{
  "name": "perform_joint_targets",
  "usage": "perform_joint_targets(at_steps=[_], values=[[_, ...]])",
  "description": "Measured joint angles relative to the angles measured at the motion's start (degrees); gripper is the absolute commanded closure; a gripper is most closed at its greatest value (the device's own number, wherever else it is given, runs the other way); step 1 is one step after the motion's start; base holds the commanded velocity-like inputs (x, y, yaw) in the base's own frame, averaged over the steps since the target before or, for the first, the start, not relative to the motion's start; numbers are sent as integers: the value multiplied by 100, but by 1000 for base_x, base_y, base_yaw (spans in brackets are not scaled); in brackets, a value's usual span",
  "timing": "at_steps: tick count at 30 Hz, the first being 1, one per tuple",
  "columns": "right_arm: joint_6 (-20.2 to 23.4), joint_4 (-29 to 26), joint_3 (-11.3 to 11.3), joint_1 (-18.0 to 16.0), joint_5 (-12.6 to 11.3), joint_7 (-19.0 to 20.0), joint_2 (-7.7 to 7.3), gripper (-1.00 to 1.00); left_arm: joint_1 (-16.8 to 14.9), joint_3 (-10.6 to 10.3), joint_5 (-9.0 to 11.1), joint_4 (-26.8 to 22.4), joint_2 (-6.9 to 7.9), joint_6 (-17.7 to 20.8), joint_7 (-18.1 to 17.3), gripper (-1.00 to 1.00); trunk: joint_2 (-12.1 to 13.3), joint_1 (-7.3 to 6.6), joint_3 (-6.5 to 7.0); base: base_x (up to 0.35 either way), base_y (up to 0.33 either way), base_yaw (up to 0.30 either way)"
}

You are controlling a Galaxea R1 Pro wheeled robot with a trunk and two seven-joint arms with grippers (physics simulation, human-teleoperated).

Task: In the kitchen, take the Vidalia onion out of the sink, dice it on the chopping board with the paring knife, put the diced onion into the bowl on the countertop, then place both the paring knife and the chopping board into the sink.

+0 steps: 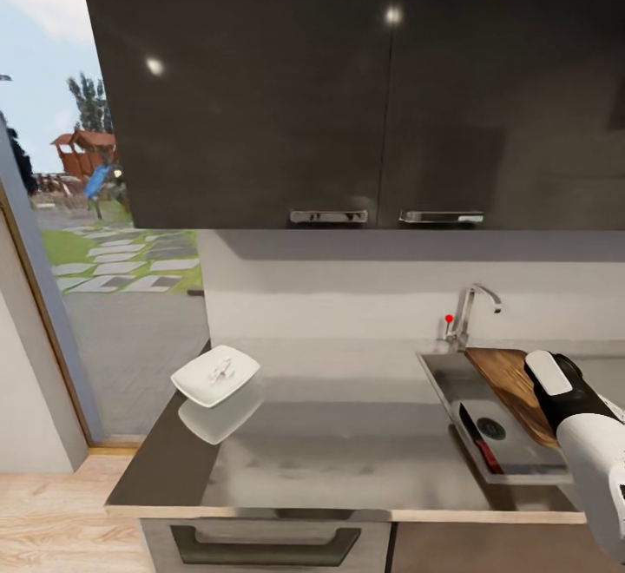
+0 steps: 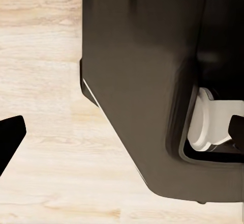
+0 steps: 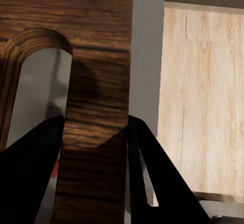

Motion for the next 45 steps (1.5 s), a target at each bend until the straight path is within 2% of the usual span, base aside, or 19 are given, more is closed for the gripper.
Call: perform_joint_targets(at_steps=[10,15,30,45], values=[[0,13,1,0,6,4,87,100,0,2,0,0,13,7,5,-100,0,0,-76,4,-7,0],[-1,17,1,0,10,10,182,100,0,4,0,0,15,7,2,-100,0,0,-117,0,0,0],[0,118,1,0,17,45,201,100,0,-2,0,0,15,2,-8,-100,0,0,-253,2,-1,0],[1,132,1,0,18,55,210,100,0,0,0,0,23,3,-13,-100,0,0,-391,102,-87,0]])
